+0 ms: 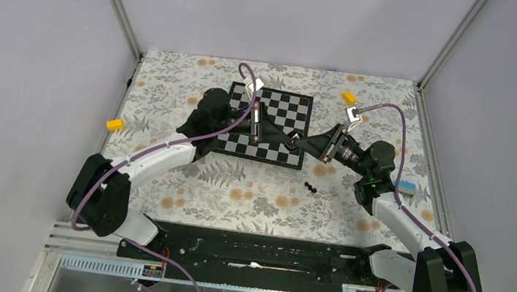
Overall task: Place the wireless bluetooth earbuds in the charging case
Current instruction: Pass from the left arm to the right
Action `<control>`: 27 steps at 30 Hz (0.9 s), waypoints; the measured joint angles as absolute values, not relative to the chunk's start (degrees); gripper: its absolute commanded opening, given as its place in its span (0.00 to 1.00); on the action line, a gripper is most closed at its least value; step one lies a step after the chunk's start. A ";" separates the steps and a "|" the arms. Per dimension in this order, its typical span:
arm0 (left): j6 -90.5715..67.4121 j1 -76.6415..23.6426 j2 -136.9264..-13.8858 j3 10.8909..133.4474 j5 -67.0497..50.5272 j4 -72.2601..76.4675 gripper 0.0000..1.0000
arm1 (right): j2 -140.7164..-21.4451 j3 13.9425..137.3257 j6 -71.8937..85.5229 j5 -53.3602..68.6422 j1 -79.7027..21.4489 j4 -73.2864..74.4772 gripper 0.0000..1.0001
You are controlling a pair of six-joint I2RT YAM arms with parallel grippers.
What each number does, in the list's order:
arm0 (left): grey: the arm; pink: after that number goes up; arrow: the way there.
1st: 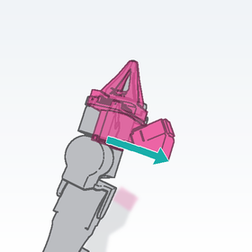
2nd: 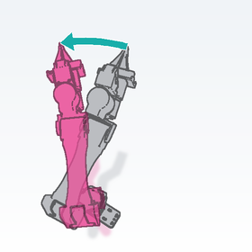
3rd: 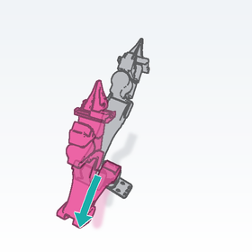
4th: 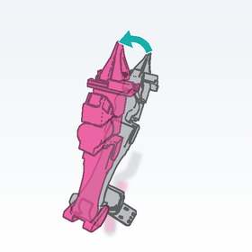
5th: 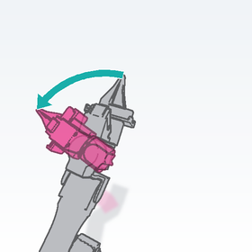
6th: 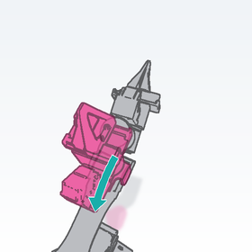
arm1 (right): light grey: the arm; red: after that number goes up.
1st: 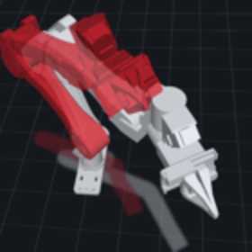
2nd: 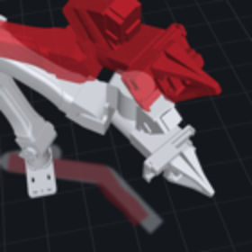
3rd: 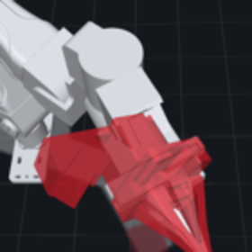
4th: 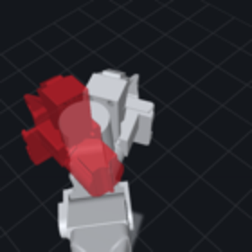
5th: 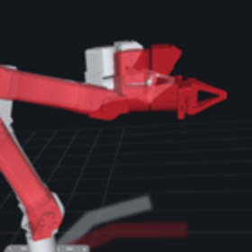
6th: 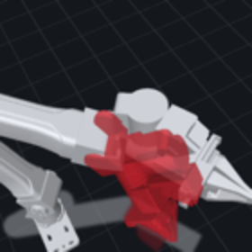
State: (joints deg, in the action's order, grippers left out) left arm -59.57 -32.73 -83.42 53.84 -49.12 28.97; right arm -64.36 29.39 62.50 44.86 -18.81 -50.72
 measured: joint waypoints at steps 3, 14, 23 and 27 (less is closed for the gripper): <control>-52.93 -33.30 -81.32 56.34 -46.17 19.40 0.13 | -64.62 29.41 62.19 44.64 -18.81 -50.74 0.00; -47.44 -33.34 -79.70 57.54 -45.32 12.23 0.00 | -65.58 29.39 61.56 45.63 -19.14 -50.57 0.00; -57.84 -31.51 -81.65 55.07 -53.89 26.26 0.00 | -64.75 29.34 62.37 47.81 -19.09 -55.18 0.00; -62.74 -30.76 -82.17 53.74 -56.86 32.34 0.00 | -64.75 29.34 62.65 49.43 -19.11 -57.32 0.00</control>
State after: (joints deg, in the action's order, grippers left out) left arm -62.74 -30.76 -82.17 53.74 -56.86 32.34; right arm -64.75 29.34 62.65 49.43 -19.11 -57.32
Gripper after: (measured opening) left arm 0.242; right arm 0.306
